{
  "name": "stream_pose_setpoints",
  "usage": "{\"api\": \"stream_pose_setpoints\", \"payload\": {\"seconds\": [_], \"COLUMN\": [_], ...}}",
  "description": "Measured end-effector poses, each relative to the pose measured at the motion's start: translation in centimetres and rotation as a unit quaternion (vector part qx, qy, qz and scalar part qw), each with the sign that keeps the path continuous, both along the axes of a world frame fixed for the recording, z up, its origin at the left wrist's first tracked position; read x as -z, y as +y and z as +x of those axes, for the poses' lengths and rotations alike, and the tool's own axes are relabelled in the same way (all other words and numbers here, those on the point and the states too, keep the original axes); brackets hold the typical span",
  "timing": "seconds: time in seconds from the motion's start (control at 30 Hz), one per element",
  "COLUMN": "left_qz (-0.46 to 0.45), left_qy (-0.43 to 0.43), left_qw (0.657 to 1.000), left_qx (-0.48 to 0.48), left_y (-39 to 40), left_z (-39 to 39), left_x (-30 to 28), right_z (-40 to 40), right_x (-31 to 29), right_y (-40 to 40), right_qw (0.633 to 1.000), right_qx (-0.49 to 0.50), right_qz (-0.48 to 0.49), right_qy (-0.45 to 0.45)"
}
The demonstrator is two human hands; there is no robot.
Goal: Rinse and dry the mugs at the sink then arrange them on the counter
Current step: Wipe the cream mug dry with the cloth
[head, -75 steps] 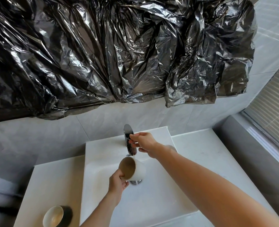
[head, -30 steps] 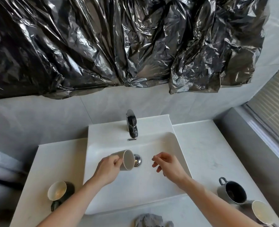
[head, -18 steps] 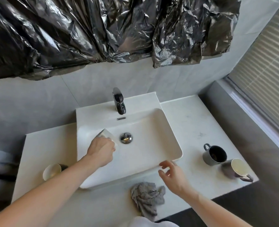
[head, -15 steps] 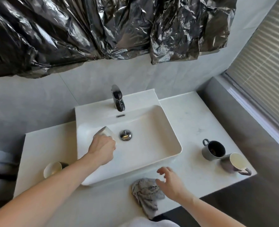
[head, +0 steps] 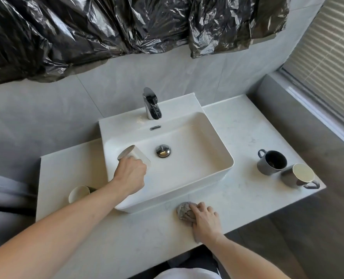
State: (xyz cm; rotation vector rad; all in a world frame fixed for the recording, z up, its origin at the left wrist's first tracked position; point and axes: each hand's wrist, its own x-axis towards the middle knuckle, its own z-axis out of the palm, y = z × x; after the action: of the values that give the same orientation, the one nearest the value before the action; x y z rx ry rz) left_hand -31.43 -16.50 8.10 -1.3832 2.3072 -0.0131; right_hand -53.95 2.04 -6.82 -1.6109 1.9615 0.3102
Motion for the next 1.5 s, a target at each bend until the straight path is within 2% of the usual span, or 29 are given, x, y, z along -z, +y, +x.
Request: {"api": "stream_pose_setpoints", "payload": {"seconds": [0.07, 0.13, 0.23, 0.3, 0.4, 0.53, 0.57, 0.7, 0.8, 0.87, 1.0, 1.07, 1.23, 1.33, 1.4, 1.5], "left_qz": [-0.022, -0.047, -0.06, -0.059, 0.001, 0.139, 0.154, 0.177, 0.209, 0.228, 0.211, 0.197, 0.177, 0.163, 0.15, 0.147], "left_qy": [0.03, 0.099, 0.202, 0.286, 0.41, 0.596, 0.616, 0.653, 0.686, 0.702, 0.713, 0.723, 0.74, 0.749, 0.749, 0.751], "left_qw": [0.999, 0.994, 0.972, 0.941, 0.869, 0.699, 0.673, 0.613, 0.545, 0.514, 0.499, 0.479, 0.447, 0.439, 0.447, 0.458], "left_qx": [-0.004, -0.007, -0.105, -0.174, -0.277, -0.369, -0.379, -0.408, -0.434, -0.437, -0.445, -0.457, -0.471, -0.469, -0.467, -0.453], "left_y": [0.7, 1.2, 1.9, 2.4, 2.9, 4.1, 4.6, 6.0, 6.4, 6.8, 7.0, 6.8, 6.8, 7.1, 6.8, 6.3], "left_z": [0.6, 1.2, 1.9, 2.3, 3.2, 4.1, 4.1, 3.5, 3.1, 2.3, 1.0, 0.7, -1.5, -3.6, -5.0, -6.6], "left_x": [-0.8, -1.3, -1.4, -1.8, -2.4, -3.3, -3.7, -4.8, -5.9, -6.7, -8.2, -8.9, -10.6, -11.5, -12.3, -12.7], "right_z": [-0.3, -0.5, -0.5, -0.2, 0.3, 0.8, 1.0, 2.1, 3.0, 3.5, 4.2, 4.1, 4.6, 4.6, 4.2, 3.9], "right_x": [-0.4, -1.1, -3.3, -5.9, -10.0, -14.0, -14.6, -16.5, -17.4, -17.9, -19.4, -20.0, -21.1, -20.8, -20.9, -21.5], "right_y": [-0.1, 0.1, 0.8, 1.3, 1.7, 1.3, 0.9, -0.8, -2.3, -3.4, -6.0, -6.8, -7.9, -8.3, -8.5, -8.4], "right_qw": [0.998, 0.988, 0.957, 0.931, 0.872, 0.805, 0.796, 0.785, 0.778, 0.767, 0.749, 0.739, 0.737, 0.748, 0.759, 0.741], "right_qx": [0.047, 0.12, 0.225, 0.279, 0.358, 0.401, 0.4, 0.384, 0.378, 0.377, 0.351, 0.328, 0.239, 0.211, 0.176, 0.105], "right_qz": [0.002, -0.012, -0.076, -0.105, -0.151, -0.186, -0.185, -0.151, -0.143, -0.142, -0.152, -0.174, -0.252, -0.283, -0.328, -0.419], "right_qy": [-0.035, -0.093, -0.167, -0.209, -0.297, -0.397, -0.416, -0.463, -0.482, -0.5, -0.54, -0.563, -0.58, -0.562, -0.534, -0.515]}}
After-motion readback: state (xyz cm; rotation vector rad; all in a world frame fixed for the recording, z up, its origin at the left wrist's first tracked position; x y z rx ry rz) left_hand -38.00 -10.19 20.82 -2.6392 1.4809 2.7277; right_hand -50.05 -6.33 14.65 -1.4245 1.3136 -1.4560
